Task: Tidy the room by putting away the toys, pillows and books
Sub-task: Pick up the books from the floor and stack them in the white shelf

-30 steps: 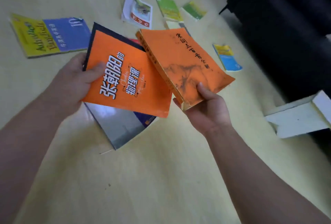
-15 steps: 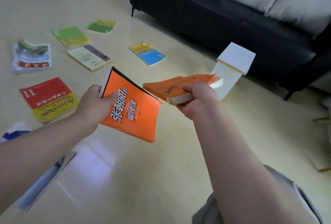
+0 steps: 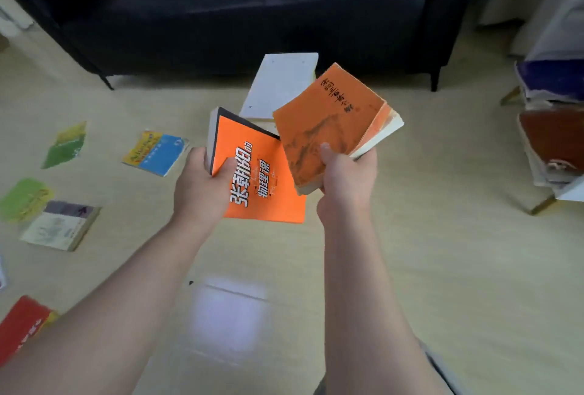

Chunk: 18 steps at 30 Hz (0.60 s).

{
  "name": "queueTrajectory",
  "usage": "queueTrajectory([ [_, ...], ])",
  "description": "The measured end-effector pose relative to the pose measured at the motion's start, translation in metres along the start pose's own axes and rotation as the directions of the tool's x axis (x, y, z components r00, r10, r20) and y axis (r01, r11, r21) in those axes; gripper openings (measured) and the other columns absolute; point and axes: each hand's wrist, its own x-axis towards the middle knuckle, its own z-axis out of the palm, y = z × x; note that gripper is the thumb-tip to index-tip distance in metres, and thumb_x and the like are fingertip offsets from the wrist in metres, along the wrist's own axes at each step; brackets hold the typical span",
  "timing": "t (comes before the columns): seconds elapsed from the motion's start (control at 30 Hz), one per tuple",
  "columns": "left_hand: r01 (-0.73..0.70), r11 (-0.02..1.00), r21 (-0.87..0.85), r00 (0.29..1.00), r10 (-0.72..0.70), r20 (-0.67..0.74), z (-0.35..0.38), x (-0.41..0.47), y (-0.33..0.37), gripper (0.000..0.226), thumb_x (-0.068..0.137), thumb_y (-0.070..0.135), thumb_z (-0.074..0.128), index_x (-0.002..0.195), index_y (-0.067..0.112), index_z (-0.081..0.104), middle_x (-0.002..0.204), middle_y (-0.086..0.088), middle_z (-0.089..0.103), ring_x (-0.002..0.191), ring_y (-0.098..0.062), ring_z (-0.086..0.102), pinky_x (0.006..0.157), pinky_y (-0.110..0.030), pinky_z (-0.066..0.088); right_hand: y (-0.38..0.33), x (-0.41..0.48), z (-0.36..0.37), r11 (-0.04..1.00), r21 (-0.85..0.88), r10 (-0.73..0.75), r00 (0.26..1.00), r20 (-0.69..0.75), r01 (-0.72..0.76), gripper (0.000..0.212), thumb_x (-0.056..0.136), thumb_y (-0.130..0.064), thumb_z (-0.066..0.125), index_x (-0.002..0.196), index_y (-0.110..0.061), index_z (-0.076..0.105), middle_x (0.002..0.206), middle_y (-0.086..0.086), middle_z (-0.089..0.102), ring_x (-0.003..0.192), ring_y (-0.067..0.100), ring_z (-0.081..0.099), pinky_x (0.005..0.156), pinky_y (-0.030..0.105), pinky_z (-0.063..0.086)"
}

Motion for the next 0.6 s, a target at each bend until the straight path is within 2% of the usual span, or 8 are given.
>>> queueTrajectory([
  [0.07, -0.102, 0.989, 0.106, 0.993, 0.096, 0.068, 0.029, 0.009, 0.038, 0.026, 0.093, 0.047, 0.063, 0.104, 0.025, 0.057, 0.092, 0.013, 0.07, 0.088, -0.022, 0.069, 0.085, -0.047, 0.056, -0.018, 0.027, -0.021, 0.997, 0.008, -0.076, 0.99, -0.122, 0.077, 0.033, 0.086, -0.001, 0.064, 0.105, -0.027, 0.059, 0.095, -0.009, 0.069, 0.085, 0.009, 0.068, 0.079, 0.034, 0.059],
  [0.13, -0.197, 0.967, 0.163, 0.976, 0.177, 0.129, 0.056, 0.017, 0.064, 0.025, 0.094, 0.048, 0.061, 0.105, 0.027, 0.054, 0.094, 0.011, 0.071, 0.089, -0.024, 0.068, 0.083, -0.047, 0.057, -0.03, 0.05, -0.041, 0.993, 0.005, -0.115, 0.961, -0.253, 0.12, 0.031, 0.086, -0.001, 0.063, 0.095, -0.03, 0.055, 0.088, -0.011, 0.065, 0.075, 0.005, 0.063, 0.068, 0.025, 0.051],
  [0.2, -0.274, 0.935, 0.225, 0.952, 0.231, 0.201, 0.08, 0.016, 0.079, 0.025, 0.096, 0.047, 0.059, 0.105, 0.024, 0.052, 0.094, 0.005, 0.07, 0.086, -0.028, 0.066, 0.079, -0.047, 0.056, -0.035, 0.069, -0.063, 0.992, -0.013, -0.124, 0.93, -0.346, 0.127, 0.031, 0.086, -0.001, 0.063, 0.093, -0.03, 0.054, 0.089, -0.01, 0.063, 0.077, 0.006, 0.062, 0.066, 0.024, 0.047],
  [0.27, -0.336, 0.901, 0.275, 0.928, 0.267, 0.258, 0.104, 0.014, 0.094, 0.027, 0.097, 0.047, 0.058, 0.105, 0.023, 0.049, 0.092, 0.001, 0.068, 0.085, -0.031, 0.064, 0.076, -0.047, 0.056, -0.041, 0.088, -0.089, 0.991, -0.03, -0.129, 0.911, -0.391, 0.127, 0.03, 0.085, -0.001, 0.063, 0.099, -0.027, 0.057, 0.093, -0.007, 0.065, 0.083, 0.011, 0.064, 0.071, 0.028, 0.05],
  [0.4, -0.419, 0.862, 0.284, 0.873, 0.297, 0.386, 0.142, 0.011, 0.139, 0.025, 0.098, 0.047, 0.058, 0.107, 0.025, 0.05, 0.092, 0.007, 0.066, 0.084, -0.025, 0.065, 0.075, -0.042, 0.055, -0.067, 0.117, -0.151, 0.976, -0.173, -0.192, 0.906, -0.376, 0.135, 0.034, 0.087, -0.003, 0.065, 0.112, -0.026, 0.06, 0.101, -0.007, 0.067, 0.094, 0.014, 0.066, 0.075, 0.031, 0.055],
  [0.5, -0.477, 0.839, 0.262, 0.83, 0.332, 0.448, 0.165, -0.001, 0.183, 0.024, 0.1, 0.048, 0.056, 0.105, 0.025, 0.051, 0.087, 0.012, 0.064, 0.079, -0.018, 0.066, 0.071, -0.038, 0.056, -0.09, 0.128, -0.202, 0.9, -0.397, -0.318, 0.895, -0.312, 0.181, 0.034, 0.088, -0.006, 0.064, 0.11, -0.031, 0.058, 0.1, -0.012, 0.067, 0.094, 0.013, 0.064, 0.079, 0.037, 0.056],
  [0.6, -0.523, 0.828, 0.203, 0.767, 0.353, 0.536, 0.182, -0.023, 0.219, 0.023, 0.099, 0.051, 0.058, 0.112, 0.032, 0.053, 0.093, 0.012, 0.065, 0.081, -0.016, 0.068, 0.076, -0.042, 0.06, -0.102, 0.123, -0.25, 0.837, -0.517, -0.353, 0.899, -0.259, 0.18, 0.036, 0.091, -0.008, 0.064, 0.117, -0.031, 0.055, 0.1, -0.017, 0.063, 0.093, 0.006, 0.061, 0.075, 0.033, 0.054],
])
